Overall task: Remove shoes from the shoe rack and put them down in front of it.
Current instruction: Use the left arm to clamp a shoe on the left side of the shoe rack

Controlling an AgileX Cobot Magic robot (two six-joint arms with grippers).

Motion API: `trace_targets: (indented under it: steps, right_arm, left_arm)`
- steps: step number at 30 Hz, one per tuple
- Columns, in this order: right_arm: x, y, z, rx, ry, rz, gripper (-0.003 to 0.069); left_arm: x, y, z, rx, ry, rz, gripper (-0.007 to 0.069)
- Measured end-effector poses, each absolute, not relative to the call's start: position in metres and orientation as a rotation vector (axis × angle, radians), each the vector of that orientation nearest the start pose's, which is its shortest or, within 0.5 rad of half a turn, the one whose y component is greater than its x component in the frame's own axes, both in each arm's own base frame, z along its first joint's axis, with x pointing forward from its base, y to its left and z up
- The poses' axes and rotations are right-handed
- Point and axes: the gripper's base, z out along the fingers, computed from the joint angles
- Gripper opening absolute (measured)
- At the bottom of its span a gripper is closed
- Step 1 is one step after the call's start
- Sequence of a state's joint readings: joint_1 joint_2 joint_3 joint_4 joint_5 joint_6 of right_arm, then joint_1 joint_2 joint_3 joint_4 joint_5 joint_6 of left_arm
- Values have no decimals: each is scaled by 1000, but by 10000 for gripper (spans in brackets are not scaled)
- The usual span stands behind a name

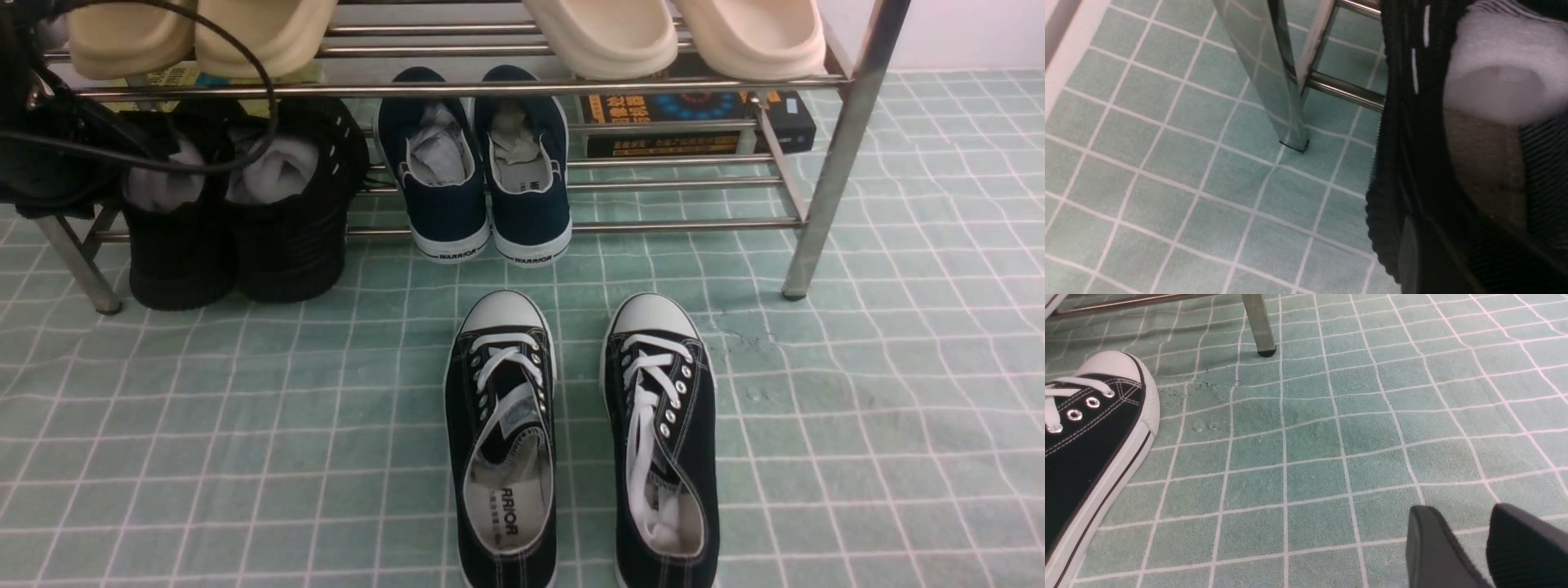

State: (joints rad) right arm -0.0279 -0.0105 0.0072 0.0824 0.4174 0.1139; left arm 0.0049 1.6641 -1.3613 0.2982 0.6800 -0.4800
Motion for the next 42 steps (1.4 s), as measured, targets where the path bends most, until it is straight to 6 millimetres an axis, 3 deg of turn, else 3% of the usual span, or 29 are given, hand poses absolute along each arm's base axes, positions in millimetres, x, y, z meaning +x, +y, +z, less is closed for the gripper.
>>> trace_targets:
  steps: [6, 12, 18, 20, 24, 28, 33, 42]
  right_arm:
    - [51, 2, 174, 183, 1890, 141, 236]
    - [51, 2, 174, 183, 1890, 141, 237]
    - [51, 2, 174, 183, 1890, 141, 237]
    - [51, 2, 174, 184, 1890, 142, 237]
    - [51, 2, 174, 184, 1890, 142, 237]
    - [51, 2, 174, 184, 1890, 142, 237]
    - [51, 2, 174, 184, 1890, 142, 237]
    - [51, 2, 174, 184, 1890, 142, 237]
  left_arm:
    - [387, 19, 275, -400, 2420, 125, 349]
    - [390, 19, 270, -397, 2424, 125, 375]
    - [382, 20, 297, -462, 2379, 113, 377]
    - [377, 20, 316, -469, 2321, 94, 377]
    - [380, 19, 323, -452, 2260, 64, 377]
    - [390, 18, 309, -458, 2267, 52, 377]
    - [407, 20, 274, -428, 2339, 105, 377]
    - [415, 21, 257, -387, 2366, 151, 338]
